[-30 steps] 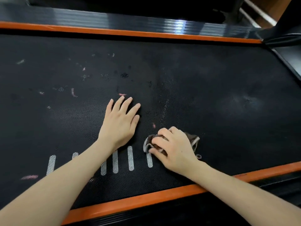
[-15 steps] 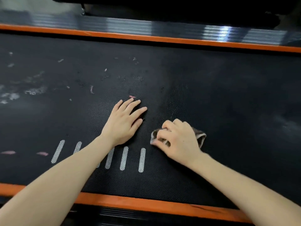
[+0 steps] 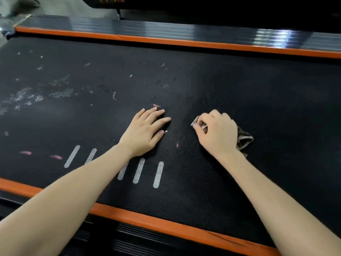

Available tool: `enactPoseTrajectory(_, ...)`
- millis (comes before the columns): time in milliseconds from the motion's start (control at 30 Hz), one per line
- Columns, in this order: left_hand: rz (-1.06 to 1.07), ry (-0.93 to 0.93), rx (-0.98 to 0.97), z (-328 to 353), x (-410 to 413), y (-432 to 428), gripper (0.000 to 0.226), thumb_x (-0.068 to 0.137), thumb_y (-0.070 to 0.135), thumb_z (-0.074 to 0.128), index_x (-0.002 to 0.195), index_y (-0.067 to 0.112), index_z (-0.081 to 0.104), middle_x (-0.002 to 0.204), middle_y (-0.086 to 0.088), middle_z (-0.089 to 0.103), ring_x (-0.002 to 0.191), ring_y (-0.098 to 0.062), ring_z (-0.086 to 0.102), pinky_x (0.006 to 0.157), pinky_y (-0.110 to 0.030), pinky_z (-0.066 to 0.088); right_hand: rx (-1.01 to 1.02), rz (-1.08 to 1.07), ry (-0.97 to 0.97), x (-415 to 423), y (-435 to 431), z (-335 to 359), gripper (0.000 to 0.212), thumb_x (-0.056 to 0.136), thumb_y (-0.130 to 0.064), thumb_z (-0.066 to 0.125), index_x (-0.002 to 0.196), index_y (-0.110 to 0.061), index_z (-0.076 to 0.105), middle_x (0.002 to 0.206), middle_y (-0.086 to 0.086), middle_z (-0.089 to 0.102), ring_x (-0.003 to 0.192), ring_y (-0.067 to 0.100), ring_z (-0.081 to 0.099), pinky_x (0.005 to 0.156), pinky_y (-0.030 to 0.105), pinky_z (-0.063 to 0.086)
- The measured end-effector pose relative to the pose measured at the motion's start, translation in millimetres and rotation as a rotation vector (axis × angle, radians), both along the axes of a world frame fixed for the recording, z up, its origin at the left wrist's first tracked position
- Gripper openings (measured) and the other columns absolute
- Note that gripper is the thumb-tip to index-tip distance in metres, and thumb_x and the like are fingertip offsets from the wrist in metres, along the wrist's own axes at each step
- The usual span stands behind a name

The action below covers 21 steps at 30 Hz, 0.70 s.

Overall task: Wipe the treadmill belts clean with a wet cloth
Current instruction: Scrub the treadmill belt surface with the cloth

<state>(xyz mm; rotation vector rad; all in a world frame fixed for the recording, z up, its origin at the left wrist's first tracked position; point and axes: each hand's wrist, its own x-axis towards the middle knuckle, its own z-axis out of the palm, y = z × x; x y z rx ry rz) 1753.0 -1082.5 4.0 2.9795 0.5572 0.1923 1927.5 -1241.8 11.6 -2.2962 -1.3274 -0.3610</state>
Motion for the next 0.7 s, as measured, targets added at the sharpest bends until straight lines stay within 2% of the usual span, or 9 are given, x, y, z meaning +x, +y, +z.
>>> enactPoseTrajectory(133,-0.001,-0.023,-0.010,-1,0,0,0.051,0.093,0.042,0.027,0.135,0.024,0.050,0.143,-0.005,0.045,0.137,-0.028,0.033,0.115,-0.048,0.019,-0.107,0.282,0.056,-81,-38,6,0.021,0.080,-0.044,0.062,0.075,-0.025,0.056,0.076,-0.001,0.054,0.066,0.025,0.051,0.054,0.036,0.042)
enactPoseTrajectory(200,-0.008,-0.023,-0.016,-1,-1,1,0.050,0.093,0.041,0.028,0.134,0.022,0.051,0.143,-0.006,0.046,0.136,-0.029,0.034,0.114,-0.049,0.021,-0.143,0.362,0.072,-94,-45,6,0.021,0.080,-0.045,0.060,0.075,-0.025,0.057,0.077,-0.005,0.054,0.067,0.021,0.050,0.053,0.037,0.042)
enactPoseTrajectory(267,-0.018,-0.027,-0.019,-2,-1,2,0.050,0.092,0.040,0.028,0.132,0.021,0.052,0.141,-0.008,0.047,0.135,-0.030,0.036,0.113,-0.051,0.023,-0.140,0.283,0.024,-81,-29,5,0.023,0.081,-0.047,0.059,0.073,-0.025,0.059,0.075,-0.005,0.055,0.065,0.023,0.052,0.052,0.036,0.043)
enactPoseTrajectory(333,-0.032,-0.033,-0.029,-3,-1,3,0.052,0.092,0.041,0.027,0.132,0.022,0.053,0.141,-0.008,0.047,0.135,-0.030,0.036,0.112,-0.052,0.024,-0.139,0.089,-0.026,-56,5,5,0.024,0.083,-0.045,0.061,0.074,-0.024,0.060,0.074,-0.002,0.056,0.065,0.026,0.054,0.053,0.035,0.044)
enactPoseTrajectory(433,-0.049,-0.052,-0.067,-4,-1,5,0.055,0.090,0.043,0.024,0.133,0.022,0.052,0.142,-0.007,0.046,0.136,-0.029,0.034,0.114,-0.051,0.020,-0.101,-0.177,0.001,-47,35,2,0.020,0.081,-0.038,0.069,0.073,-0.021,0.061,0.073,0.001,0.057,0.063,0.031,0.053,0.053,0.033,0.040)
enactPoseTrajectory(500,-0.059,-0.082,-0.104,-3,-2,8,0.056,0.089,0.042,0.024,0.133,0.021,0.053,0.141,-0.007,0.047,0.136,-0.029,0.034,0.114,-0.050,0.019,-0.100,-0.151,-0.003,-75,21,3,0.019,0.082,-0.037,0.065,0.074,-0.021,0.060,0.073,0.000,0.056,0.061,0.030,0.052,0.052,0.033,0.039)
enactPoseTrajectory(600,-0.045,-0.161,-0.196,1,-4,12,0.053,0.088,0.038,0.029,0.129,0.016,0.055,0.138,-0.009,0.050,0.135,-0.030,0.037,0.113,-0.048,0.022,-0.172,0.038,0.021,-127,-21,8,0.021,0.084,-0.042,0.054,0.076,-0.022,0.059,0.076,-0.003,0.055,0.063,0.024,0.049,0.050,0.036,0.042)
enactPoseTrajectory(700,-0.016,-0.282,-0.255,9,-10,13,0.048,0.088,0.031,0.035,0.124,0.011,0.059,0.132,-0.012,0.054,0.130,-0.034,0.043,0.110,-0.049,0.027,-0.188,0.045,0.007,-117,-17,7,0.025,0.086,-0.044,0.052,0.076,-0.021,0.058,0.075,-0.003,0.055,0.063,0.024,0.050,0.050,0.035,0.042)
